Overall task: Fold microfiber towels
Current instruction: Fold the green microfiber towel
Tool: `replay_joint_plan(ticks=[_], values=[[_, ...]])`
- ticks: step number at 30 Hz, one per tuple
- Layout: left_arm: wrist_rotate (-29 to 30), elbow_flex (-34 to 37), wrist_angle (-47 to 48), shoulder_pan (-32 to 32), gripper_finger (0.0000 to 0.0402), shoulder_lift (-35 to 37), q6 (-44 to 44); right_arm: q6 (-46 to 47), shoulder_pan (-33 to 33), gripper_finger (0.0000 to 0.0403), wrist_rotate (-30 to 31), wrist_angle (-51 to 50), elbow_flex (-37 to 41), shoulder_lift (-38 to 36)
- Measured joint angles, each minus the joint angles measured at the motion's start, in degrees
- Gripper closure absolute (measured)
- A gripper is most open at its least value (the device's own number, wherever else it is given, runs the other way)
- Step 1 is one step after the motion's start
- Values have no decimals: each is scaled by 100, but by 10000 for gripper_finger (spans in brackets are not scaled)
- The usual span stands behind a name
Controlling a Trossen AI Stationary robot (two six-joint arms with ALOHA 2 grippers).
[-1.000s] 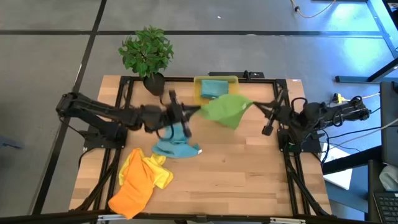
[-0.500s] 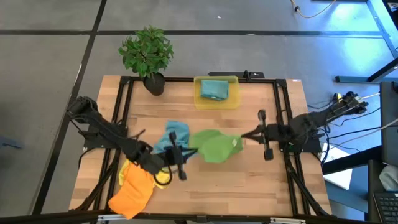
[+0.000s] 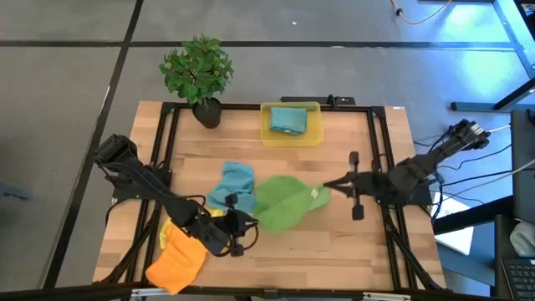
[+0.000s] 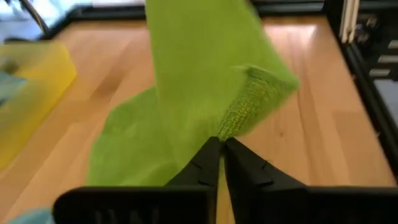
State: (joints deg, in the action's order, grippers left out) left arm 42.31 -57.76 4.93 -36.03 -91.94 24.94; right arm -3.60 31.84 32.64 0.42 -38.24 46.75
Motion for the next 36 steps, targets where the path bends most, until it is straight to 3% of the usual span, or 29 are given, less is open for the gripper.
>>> replay_joint_plan(ticks=[4, 10, 13, 19, 22, 27, 32, 36], values=[[12, 0, 568, 91, 331, 0, 278, -242, -2, 403, 139, -28, 0, -487], [36, 14, 1877, 533, 277, -29, 1463, -248, -2, 403, 136, -277, 0, -710], [-180, 245, 1970, 726, 272, -39, 1702, -249, -2, 403, 136, -315, 0, -678], [-1293, 897, 2347, 1067, 274, -39, 2682, -264, -2, 403, 134, -321, 0, -666], [-1681, 979, 3284, 1114, 275, -36, 3450, -264, -2, 403, 134, -323, 0, -664], [-1723, 717, 5111, 1021, 275, -26, 4457, -253, -2, 403, 130, -367, 0, -664], [-1272, 174, 5480, 884, 275, -24, 4316, -223, -2, 403, 124, -366, 0, -664], [-444, -288, 4517, 702, 275, -22, 3063, -115, -2, 403, 115, -421, 0, -664]])
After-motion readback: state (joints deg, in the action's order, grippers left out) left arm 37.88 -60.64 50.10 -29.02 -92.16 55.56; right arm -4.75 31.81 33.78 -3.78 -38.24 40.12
